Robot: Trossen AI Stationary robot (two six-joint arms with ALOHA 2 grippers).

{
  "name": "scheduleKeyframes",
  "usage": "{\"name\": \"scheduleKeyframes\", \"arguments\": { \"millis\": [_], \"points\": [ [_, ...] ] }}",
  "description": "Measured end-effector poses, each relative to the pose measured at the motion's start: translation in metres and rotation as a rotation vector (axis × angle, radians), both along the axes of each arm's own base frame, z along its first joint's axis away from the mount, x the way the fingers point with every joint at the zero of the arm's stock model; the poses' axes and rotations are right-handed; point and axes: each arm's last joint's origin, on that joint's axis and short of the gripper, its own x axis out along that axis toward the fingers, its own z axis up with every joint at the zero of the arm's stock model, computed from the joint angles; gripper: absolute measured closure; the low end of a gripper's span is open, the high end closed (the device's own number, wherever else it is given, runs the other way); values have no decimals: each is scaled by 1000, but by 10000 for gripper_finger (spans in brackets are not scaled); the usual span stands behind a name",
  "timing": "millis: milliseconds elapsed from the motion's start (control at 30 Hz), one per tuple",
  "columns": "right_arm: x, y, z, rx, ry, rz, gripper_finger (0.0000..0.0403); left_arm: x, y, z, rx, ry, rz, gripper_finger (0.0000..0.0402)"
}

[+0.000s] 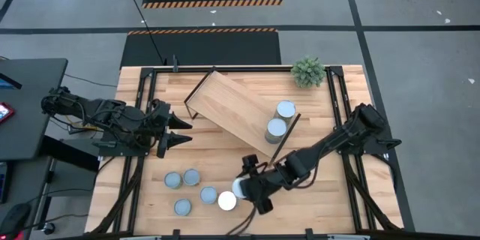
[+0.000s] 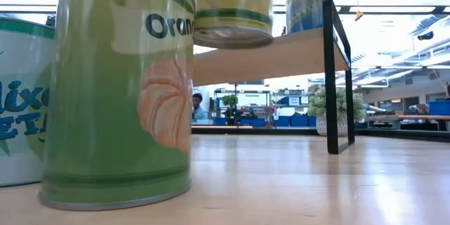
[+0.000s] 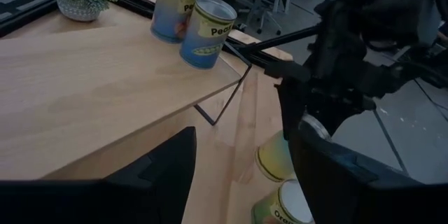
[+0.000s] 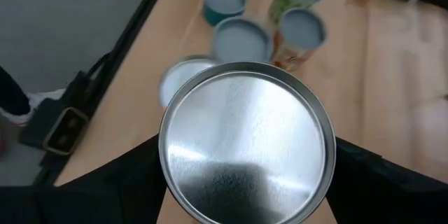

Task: Pick and place cans onto a shelf
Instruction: Put the canned carrot on the shelf

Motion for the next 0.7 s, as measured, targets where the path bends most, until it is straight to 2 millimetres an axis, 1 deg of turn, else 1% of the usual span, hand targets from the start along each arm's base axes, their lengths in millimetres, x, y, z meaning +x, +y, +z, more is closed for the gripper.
{"name": "scheduleKeyframes", "arguments": {
  "millis": [267, 433, 567, 700],
  "points": [
    [20, -35, 40, -14, -54, -45, 84, 0, 1, 0, 10, -2, 17, 166],
    [27, -59, 70, -33, -82, -73, 84, 0, 1, 0, 10, -2, 17, 166],
    [24, -82, 92, -48, -102, -95, 84, 0, 1, 0, 36, -5, 32, 166],
    [11, -106, 112, -64, -131, -125, 84, 0, 2, 0, 45, -7, 47, 166]
  ]
}}
